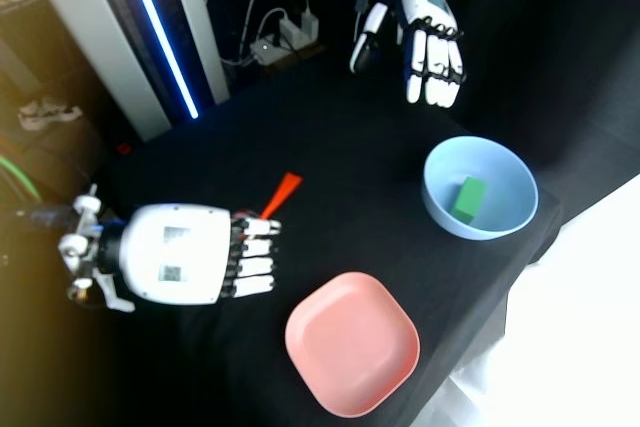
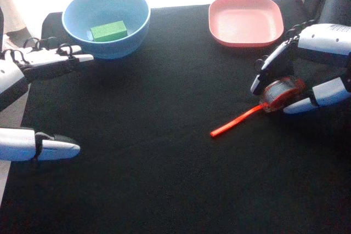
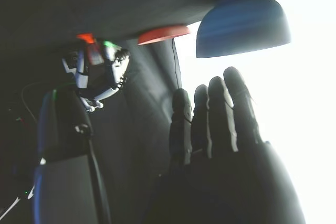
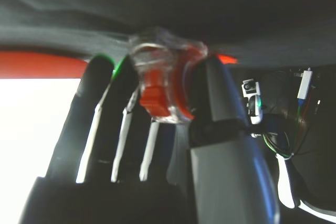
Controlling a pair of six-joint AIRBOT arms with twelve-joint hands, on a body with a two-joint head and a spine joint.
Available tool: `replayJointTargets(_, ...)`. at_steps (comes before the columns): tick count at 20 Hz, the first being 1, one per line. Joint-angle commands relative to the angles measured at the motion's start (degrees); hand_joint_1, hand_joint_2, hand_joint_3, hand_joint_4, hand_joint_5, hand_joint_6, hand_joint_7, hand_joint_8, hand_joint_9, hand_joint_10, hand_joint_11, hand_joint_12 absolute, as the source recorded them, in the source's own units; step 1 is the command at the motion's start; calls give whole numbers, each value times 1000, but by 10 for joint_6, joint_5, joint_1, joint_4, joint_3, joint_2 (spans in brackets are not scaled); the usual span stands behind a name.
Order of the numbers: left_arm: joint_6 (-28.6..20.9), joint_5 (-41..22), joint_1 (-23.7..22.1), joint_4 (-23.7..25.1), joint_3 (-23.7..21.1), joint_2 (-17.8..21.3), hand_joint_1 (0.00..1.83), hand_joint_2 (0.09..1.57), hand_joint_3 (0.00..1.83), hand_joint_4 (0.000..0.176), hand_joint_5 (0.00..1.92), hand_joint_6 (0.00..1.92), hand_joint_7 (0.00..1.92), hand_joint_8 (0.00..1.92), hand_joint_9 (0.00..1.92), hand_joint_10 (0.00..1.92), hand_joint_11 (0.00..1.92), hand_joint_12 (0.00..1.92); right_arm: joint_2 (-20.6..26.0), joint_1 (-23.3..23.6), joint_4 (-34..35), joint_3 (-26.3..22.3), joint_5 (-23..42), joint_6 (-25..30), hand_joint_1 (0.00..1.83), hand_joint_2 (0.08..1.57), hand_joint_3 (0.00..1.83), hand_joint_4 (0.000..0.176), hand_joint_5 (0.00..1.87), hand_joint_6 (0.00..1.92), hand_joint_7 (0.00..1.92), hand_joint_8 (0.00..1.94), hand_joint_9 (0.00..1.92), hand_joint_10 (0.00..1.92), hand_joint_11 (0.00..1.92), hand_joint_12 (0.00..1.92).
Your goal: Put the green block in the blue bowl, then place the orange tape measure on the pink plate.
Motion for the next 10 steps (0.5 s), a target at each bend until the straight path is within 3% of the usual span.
replayJointTargets(1, -4, -74, -1, -10, 0, 1, 913, 883, 7, 0, 318, 2, 208, 2, 184, 2, 0, 542, -2, 6, 30, 3, 44, 5, 1306, 1063, 0, 0, 1277, 282, 1015, 1113, 1042, 1192, 922, 1488)
replayJointTargets(2, -5, -74, 1, -11, 0, 1, 922, 882, 4, 0, 316, 1, 208, 1, 188, 2, 0, 547, -2, 6, 33, 3, 44, 5, 1289, 1067, 0, 0, 1339, 106, 988, 1234, 1092, 1358, 1002, 1647)
replayJointTargets(3, -5, -76, 6, -14, 0, 1, 922, 882, 3, 0, 313, 0, 201, 0, 181, 0, 0, 547, 1, 6, 46, 3, 56, 5, 1283, 1082, 1, 0, 1327, 54, 968, 1293, 1065, 1508, 968, 1780)
replayJointTargets(4, -8, -78, 11, -17, 0, 1, 929, 882, 2, 0, 321, 2, 195, 0, 179, 0, 0, 565, 6, 6, 70, 2, 80, 5, 1240, 993, 0, 0, 1423, 98, 1001, 1439, 1015, 1751, 1001, 1893)
replayJointTargets(5, -11, -80, 14, -18, 0, 1, 974, 871, 0, 0, 329, 3, 198, 1, 188, 2, 0, 616, 7, 6, 82, -1, 94, 5, 1268, 1080, 1, 0, 1326, 92, 925, 1393, 991, 1721, 989, 1915)
replayJointTargets(6, -13, -84, 19, -21, 0, 1, 985, 866, 0, 0, 334, 2, 203, 2, 195, 4, 0, 658, 13, 6, 103, -6, 116, 5, 1272, 1104, 4, 0, 1250, 203, 904, 1393, 954, 1645, 907, 1866)
replayJointTargets(7, -13, -87, 23, -24, 0, 1, 1003, 863, 0, 0, 330, 0, 209, 2, 193, 1, 0, 643, 20, 6, 125, -8, 135, 5, 1266, 1125, 3, 0, 1156, 368, 881, 1423, 960, 1811, 1005, 1910)
replayJointTargets(8, -13, -88, 24, -25, 0, 1, 992, 868, 1, 0, 329, 0, 210, 2, 184, 0, 0, 635, 26, 7, 149, -7, 154, 1, 1266, 1125, 0, 0, 1146, 395, 888, 1414, 967, 1800, 1004, 1894)
replayJointTargets(9, -13, -89, 24, -26, 0, 0, 996, 857, 0, 0, 341, 2, 215, 2, 190, 2, 0, 655, 31, 19, 172, -7, 162, -15, 1290, 1061, 0, 0, 1158, 483, 1116, 1005, 1111, 1368, 1044, 1571)
replayJointTargets(10, -14, -91, 24, -26, -1, 0, 1005, 854, 0, 0, 344, 2, 218, 2, 190, 1, 0, 645, 33, 38, 177, -4, 161, -36, 1301, 1024, 0, 0, 1226, 383, 1221, 808, 1163, 1074, 999, 1399)
